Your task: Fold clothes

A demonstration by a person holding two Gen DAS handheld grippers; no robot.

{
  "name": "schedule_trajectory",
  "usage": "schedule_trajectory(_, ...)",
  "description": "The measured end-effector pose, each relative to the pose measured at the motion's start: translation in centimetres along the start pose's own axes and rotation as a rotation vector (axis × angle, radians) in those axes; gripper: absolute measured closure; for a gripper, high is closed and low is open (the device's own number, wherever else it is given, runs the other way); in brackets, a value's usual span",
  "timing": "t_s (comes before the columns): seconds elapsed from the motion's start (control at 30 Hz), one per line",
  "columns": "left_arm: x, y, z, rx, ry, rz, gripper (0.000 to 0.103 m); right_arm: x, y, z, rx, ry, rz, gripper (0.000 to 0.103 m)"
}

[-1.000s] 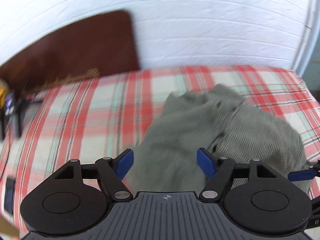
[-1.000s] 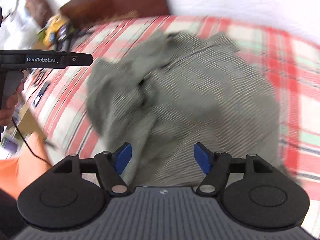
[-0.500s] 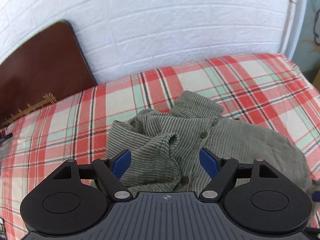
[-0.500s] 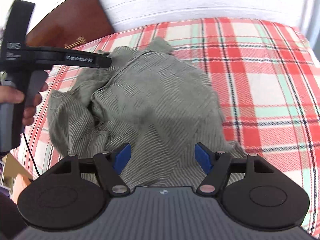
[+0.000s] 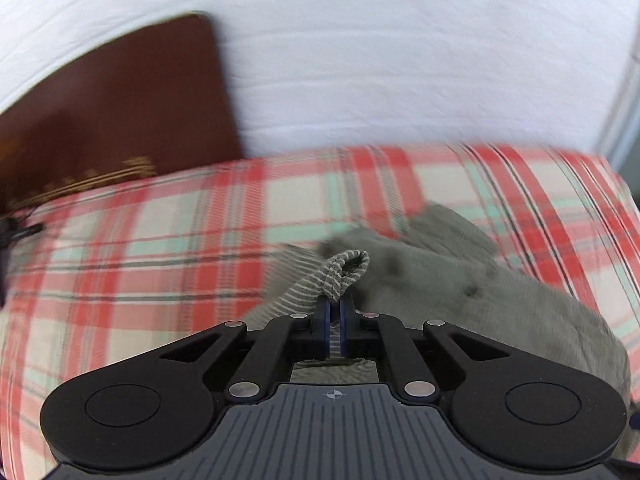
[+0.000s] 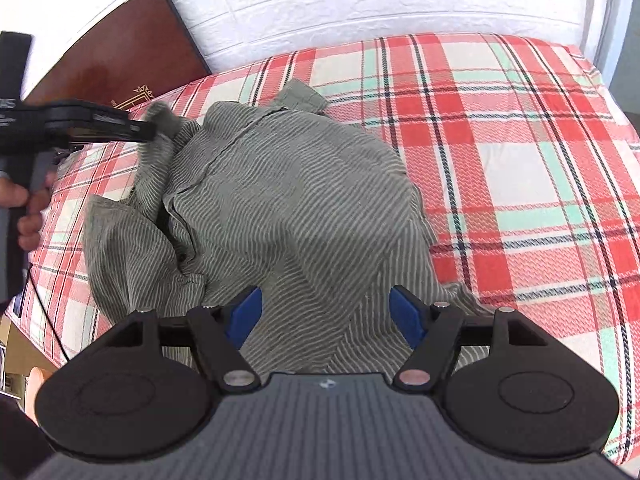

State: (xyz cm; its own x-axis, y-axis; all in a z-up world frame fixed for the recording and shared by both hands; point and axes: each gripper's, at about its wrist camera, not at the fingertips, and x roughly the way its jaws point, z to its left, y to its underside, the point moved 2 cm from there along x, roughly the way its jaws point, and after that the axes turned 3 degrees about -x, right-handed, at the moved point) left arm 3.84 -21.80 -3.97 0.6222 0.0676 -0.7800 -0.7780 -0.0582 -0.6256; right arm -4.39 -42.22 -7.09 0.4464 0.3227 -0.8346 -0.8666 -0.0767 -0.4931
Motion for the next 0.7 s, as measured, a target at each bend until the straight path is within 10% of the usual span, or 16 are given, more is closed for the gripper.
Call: schedule_trajectory(0.7, 5.6, 0.3, 16.9, -0.158, -0.367, 0.113, 0.103, 0.7, -0.8, 1.8, -0.058, 0.007, 0.017, 0.029)
